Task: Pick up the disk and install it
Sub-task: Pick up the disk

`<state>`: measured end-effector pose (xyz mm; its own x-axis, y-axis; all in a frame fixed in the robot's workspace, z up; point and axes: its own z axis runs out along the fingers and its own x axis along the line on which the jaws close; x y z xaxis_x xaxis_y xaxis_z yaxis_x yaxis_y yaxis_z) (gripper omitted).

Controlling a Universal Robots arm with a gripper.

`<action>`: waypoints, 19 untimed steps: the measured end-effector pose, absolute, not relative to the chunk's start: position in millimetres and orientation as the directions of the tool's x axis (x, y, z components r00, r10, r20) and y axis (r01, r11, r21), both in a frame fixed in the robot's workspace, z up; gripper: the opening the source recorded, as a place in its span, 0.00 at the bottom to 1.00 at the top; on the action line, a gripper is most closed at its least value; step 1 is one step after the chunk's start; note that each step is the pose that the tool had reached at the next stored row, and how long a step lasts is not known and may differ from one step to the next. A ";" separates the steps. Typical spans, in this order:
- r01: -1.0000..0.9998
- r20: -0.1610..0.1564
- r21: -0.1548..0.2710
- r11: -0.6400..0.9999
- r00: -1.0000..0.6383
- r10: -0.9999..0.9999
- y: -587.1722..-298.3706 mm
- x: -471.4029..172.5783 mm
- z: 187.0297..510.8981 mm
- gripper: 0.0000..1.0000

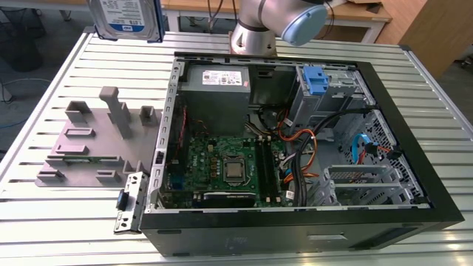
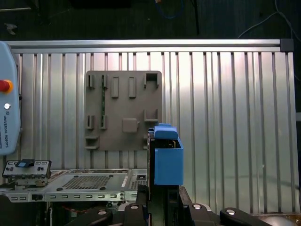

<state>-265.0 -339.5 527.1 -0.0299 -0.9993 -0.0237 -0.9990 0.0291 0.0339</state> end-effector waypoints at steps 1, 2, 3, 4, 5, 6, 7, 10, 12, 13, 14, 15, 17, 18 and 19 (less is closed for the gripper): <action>-0.999 -0.024 0.034 0.029 -0.030 -0.999 -339.5 -263.3 527.1 0.35; -0.999 -0.024 0.034 0.029 -0.030 -0.999 -339.5 -261.7 527.1 0.35; -0.999 -0.024 0.034 0.029 -0.030 -0.999 -339.5 -259.9 527.1 0.35; -0.999 -0.024 0.034 0.029 -0.030 -0.999 -339.5 -258.1 527.1 0.35; -0.999 -0.024 0.034 0.029 -0.030 -0.999 -339.4 -256.2 527.1 0.35; -0.999 -0.024 0.034 0.029 -0.030 -0.999 -339.5 -254.1 527.1 0.35; -0.999 -0.024 0.034 0.029 -0.030 -0.999 -339.5 -252.1 527.1 0.35; -0.999 -0.024 0.034 0.029 -0.030 -0.999 -339.4 -245.6 527.1 0.35; -0.999 -0.024 0.034 0.029 -0.030 -0.999 -339.4 -241.0 527.1 0.35; -0.999 -0.024 0.034 0.029 -0.030 -0.999 -339.4 -230.6 527.1 0.35; -0.999 -0.024 0.034 0.029 -0.030 -0.999 -339.4 -226.0 527.1 0.35; -0.999 -0.024 0.034 0.029 -0.030 -0.999 -339.4 -223.3 527.1 0.35; -0.999 -0.024 0.034 0.029 -0.030 -0.999 -339.5 -217.4 527.0 0.35; -0.999 -0.024 0.034 0.029 -0.030 -0.999 -339.4 -213.9 527.0 0.35; -0.999 -0.024 0.034 0.029 -0.030 -0.999 -339.4 -210.8 527.0 0.35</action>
